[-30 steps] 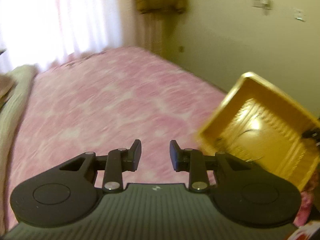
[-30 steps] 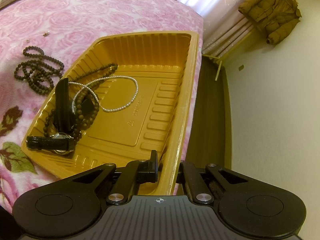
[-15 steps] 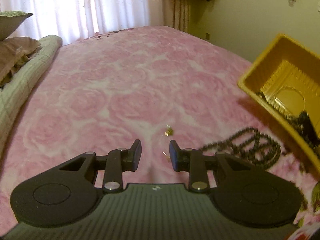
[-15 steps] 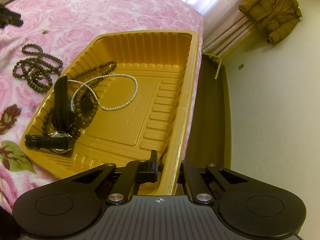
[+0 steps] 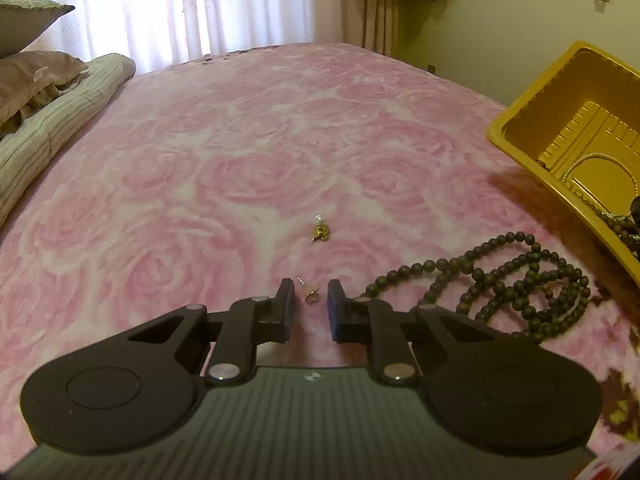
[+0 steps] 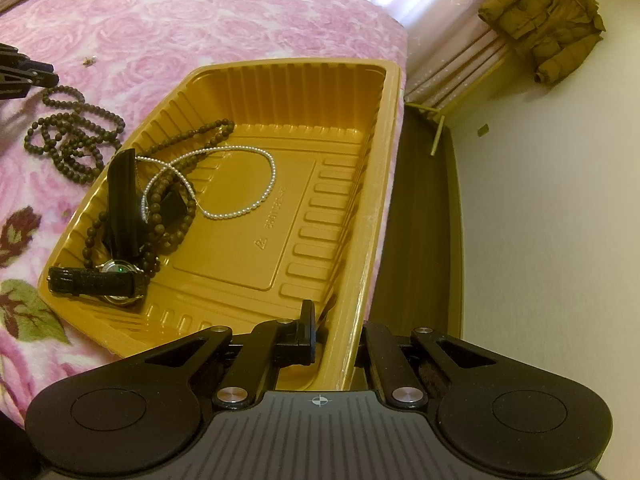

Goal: Organize jewelry

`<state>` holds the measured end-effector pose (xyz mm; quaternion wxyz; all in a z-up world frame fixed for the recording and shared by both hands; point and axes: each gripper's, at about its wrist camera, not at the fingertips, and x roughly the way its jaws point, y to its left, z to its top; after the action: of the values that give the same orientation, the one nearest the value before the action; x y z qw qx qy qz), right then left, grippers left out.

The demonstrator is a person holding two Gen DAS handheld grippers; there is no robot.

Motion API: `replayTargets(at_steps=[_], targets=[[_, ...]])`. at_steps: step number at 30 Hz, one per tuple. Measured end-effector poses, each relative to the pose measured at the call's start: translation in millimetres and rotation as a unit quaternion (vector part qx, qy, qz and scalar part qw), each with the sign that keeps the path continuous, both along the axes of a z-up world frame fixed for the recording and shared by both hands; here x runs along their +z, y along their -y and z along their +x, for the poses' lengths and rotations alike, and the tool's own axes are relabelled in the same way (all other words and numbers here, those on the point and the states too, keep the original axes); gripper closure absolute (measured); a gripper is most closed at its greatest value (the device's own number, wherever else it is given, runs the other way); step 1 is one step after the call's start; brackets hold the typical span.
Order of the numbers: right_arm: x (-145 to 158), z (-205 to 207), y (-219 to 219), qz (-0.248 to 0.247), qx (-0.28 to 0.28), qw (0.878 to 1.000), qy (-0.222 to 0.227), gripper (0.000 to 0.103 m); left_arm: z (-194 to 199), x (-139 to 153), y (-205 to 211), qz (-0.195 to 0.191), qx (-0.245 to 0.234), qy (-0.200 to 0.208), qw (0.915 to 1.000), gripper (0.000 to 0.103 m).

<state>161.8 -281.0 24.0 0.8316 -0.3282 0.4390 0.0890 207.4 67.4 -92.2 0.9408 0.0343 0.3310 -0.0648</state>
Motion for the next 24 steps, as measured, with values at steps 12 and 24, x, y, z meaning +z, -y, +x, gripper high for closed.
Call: replayTargets(at_steps=[12, 24], targets=[[-1.0, 0.7, 0.6, 0.000, -0.001, 1.000, 0.000, 0.098, 3.7, 3.4, -1.4, 0.003, 0.004, -0.013, 0.9999, 0.097], [-0.8, 0.6, 1.2, 0.000, -0.001, 1.000, 0.000, 0.098, -6.0, 14.2, 0.3, 0.004, 0.004, -0.010, 0.9999, 0.097]])
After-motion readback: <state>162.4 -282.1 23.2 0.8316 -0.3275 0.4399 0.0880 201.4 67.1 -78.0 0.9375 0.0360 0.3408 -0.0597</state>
